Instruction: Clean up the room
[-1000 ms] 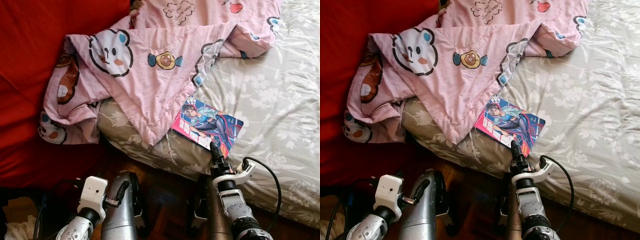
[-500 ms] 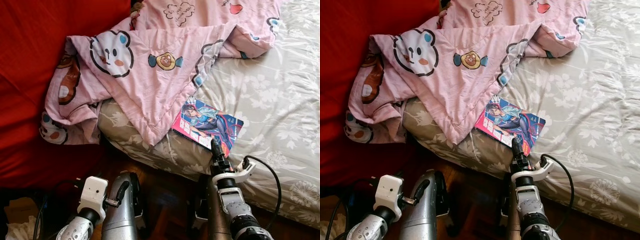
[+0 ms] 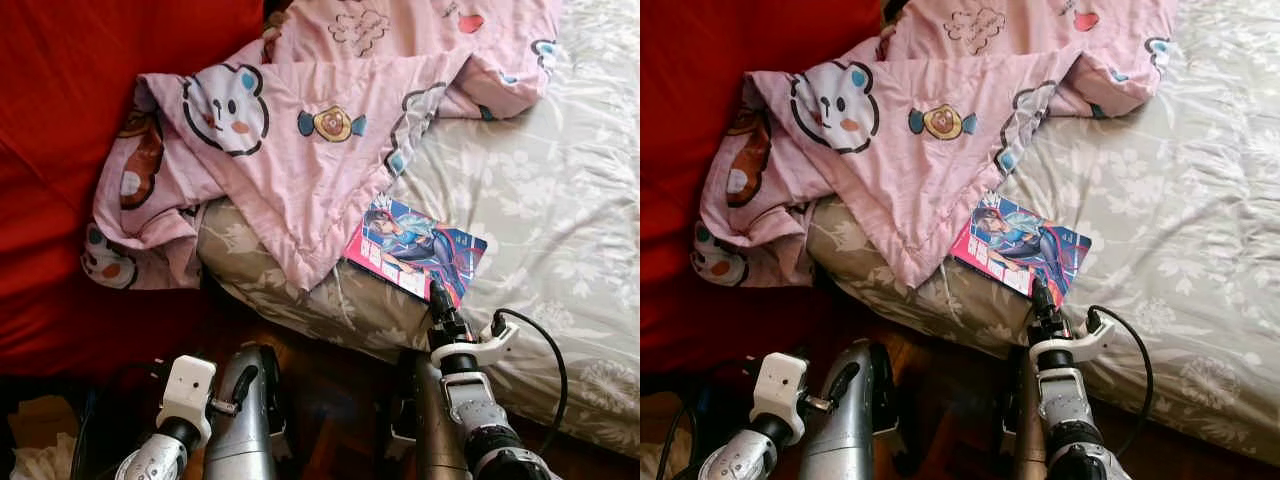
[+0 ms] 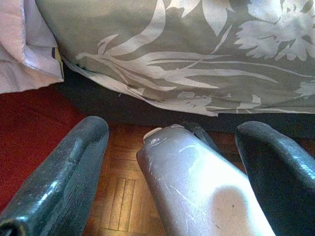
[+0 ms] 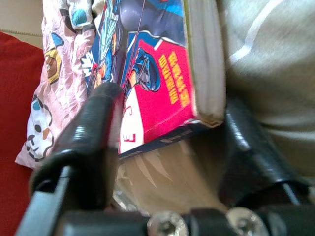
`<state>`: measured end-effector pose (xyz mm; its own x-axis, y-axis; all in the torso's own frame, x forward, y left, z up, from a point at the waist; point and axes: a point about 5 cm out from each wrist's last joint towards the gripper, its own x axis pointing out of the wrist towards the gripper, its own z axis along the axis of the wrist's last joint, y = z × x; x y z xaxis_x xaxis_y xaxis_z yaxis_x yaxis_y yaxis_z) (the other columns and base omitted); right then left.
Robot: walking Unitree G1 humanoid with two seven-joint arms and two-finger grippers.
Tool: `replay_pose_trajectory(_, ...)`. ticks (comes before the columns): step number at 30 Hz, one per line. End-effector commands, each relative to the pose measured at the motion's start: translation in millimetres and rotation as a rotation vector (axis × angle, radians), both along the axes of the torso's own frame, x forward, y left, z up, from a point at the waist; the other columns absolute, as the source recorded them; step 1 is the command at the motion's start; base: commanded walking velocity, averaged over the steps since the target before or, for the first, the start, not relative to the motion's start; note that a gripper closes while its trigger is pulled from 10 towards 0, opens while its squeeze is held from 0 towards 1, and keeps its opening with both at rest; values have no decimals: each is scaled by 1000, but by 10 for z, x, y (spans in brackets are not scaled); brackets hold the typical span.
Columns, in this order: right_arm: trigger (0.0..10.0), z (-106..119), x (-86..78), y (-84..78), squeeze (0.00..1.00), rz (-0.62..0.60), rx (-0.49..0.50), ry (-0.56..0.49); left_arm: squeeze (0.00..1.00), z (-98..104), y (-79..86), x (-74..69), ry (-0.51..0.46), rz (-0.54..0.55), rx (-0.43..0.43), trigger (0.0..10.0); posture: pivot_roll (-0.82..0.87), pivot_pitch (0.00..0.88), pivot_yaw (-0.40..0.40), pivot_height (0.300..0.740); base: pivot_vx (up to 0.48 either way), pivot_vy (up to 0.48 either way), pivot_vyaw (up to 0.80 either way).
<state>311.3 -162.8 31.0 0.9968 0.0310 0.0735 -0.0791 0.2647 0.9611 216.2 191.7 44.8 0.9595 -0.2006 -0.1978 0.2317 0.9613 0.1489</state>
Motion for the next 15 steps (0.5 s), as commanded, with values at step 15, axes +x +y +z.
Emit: replay_pose_trajectory(15,0,-24,-2,-16,0,-17,11,26,0,-134,21,-86,36,3,13,10000,108,320,52,563,0,0,0)
